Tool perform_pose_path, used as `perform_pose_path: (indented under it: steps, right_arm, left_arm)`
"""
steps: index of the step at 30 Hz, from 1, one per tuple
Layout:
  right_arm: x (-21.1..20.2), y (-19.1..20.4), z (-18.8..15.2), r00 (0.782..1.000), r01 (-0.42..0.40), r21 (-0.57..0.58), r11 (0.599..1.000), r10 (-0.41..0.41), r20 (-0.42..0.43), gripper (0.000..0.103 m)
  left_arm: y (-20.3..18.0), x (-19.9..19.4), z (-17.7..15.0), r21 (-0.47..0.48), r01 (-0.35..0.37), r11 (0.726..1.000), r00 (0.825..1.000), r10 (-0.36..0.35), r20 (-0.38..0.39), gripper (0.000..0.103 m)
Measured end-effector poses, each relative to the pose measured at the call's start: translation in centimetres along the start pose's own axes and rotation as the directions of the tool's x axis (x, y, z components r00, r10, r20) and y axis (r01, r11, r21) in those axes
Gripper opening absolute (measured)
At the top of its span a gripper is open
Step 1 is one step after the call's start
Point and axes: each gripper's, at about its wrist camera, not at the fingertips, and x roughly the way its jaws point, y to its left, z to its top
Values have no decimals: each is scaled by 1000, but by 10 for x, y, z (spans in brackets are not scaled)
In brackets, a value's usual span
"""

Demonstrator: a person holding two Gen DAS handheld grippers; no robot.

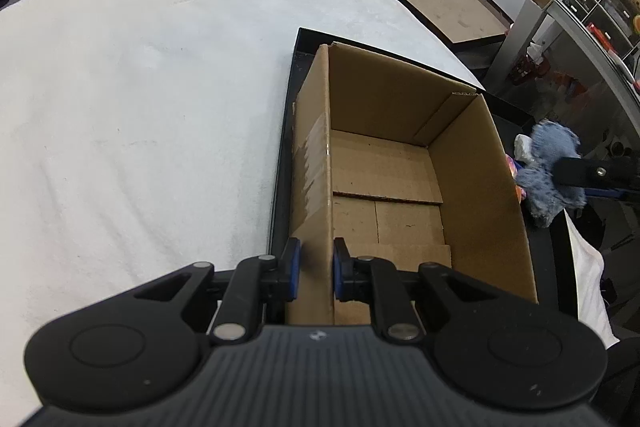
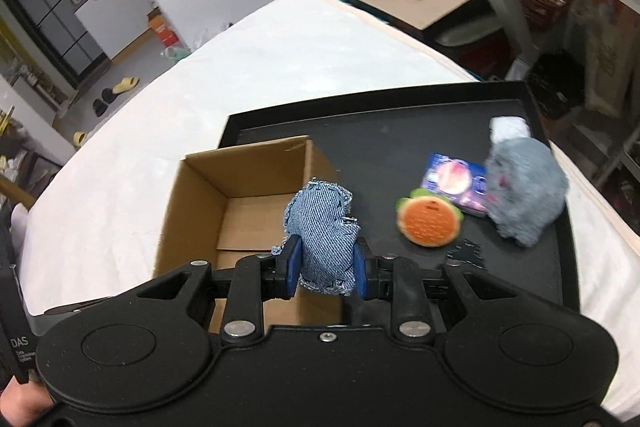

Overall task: Organize soft objects
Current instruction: 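Carry the denim plush into the cardboard box and open the right gripper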

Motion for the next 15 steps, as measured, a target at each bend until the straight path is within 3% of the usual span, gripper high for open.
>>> perform_pose_path:
  steps: [15]
  right_arm:
    - [42, 60, 13, 999, -26, -103, 994, 21, -49, 27]
  left_arm:
    - [12, 2, 5, 0, 59, 998, 998, -59, -5, 15]
